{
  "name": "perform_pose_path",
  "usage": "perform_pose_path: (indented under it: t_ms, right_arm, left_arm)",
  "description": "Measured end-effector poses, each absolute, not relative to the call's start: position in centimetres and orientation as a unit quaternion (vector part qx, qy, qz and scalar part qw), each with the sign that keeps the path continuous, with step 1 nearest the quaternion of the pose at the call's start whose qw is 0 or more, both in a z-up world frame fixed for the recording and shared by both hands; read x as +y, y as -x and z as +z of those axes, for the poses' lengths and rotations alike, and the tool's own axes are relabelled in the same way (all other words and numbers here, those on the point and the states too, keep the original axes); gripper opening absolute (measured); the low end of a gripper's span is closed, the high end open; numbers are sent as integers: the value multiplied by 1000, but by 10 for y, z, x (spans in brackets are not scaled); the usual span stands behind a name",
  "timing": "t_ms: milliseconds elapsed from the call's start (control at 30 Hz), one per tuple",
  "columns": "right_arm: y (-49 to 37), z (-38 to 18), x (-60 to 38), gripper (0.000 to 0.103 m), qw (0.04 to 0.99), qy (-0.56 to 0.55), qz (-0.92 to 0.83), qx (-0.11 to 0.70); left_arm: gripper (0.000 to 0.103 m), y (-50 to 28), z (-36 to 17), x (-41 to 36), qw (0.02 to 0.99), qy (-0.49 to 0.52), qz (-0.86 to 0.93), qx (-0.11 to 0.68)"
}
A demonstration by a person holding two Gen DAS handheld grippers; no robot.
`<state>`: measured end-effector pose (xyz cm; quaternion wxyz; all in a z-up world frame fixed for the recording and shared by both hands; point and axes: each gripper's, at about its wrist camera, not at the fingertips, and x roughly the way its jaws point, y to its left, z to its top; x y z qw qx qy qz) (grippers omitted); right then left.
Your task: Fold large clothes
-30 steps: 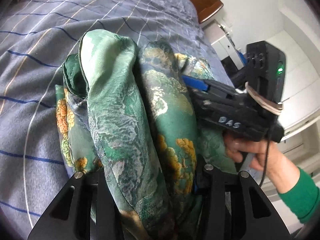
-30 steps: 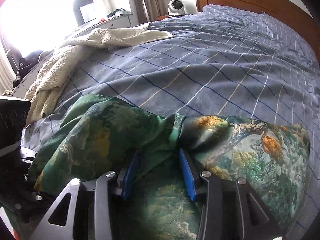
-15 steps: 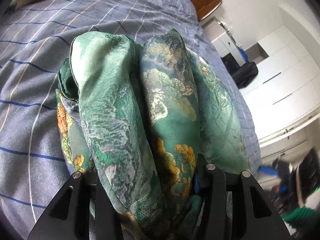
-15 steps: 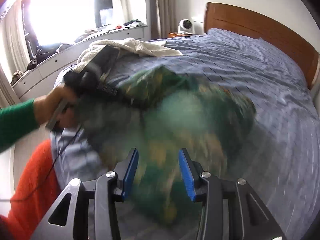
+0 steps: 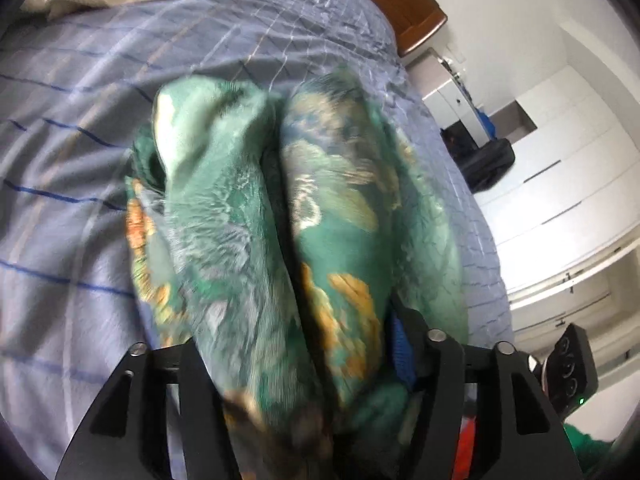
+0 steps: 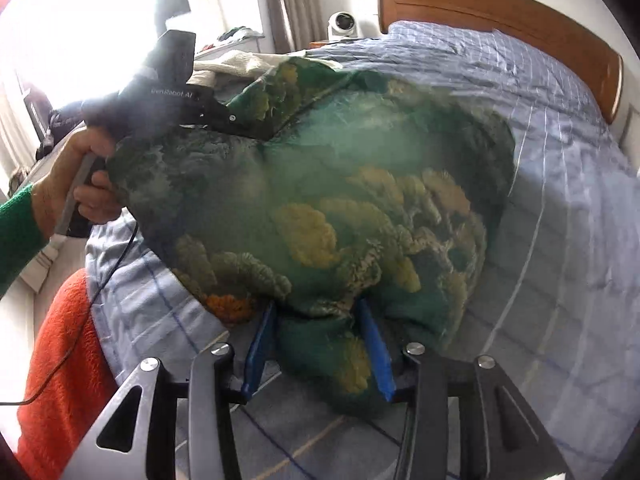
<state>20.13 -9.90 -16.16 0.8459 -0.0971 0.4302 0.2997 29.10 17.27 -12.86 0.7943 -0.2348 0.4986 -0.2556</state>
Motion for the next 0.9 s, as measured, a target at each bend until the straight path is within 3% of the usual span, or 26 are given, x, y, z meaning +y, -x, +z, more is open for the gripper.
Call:
perform_pose_path:
  t_ms: [200, 300, 467, 767, 900]
  right_arm:
    - [-223, -94, -87, 46, 866, 47, 329, 374]
    - [-254, -93, -62, 46, 865, 37, 340, 368]
    - [-304, -148, -8, 46, 818, 31, 367, 442]
    - [-296, -168, 24, 46, 828, 108, 355, 420]
    - [-292, -168, 26, 46, 833, 116, 354, 410]
  left_arm:
    - [86, -246, -81, 229, 836, 252, -242, 423]
    - [86, -235, -96, 258, 836, 270, -204, 433]
    - [86, -232, -129, 265, 818, 290, -201, 454]
    - [88, -294, -165, 215, 778, 260, -289, 494]
    - [94, -319, -162, 193, 769, 237, -306, 508]
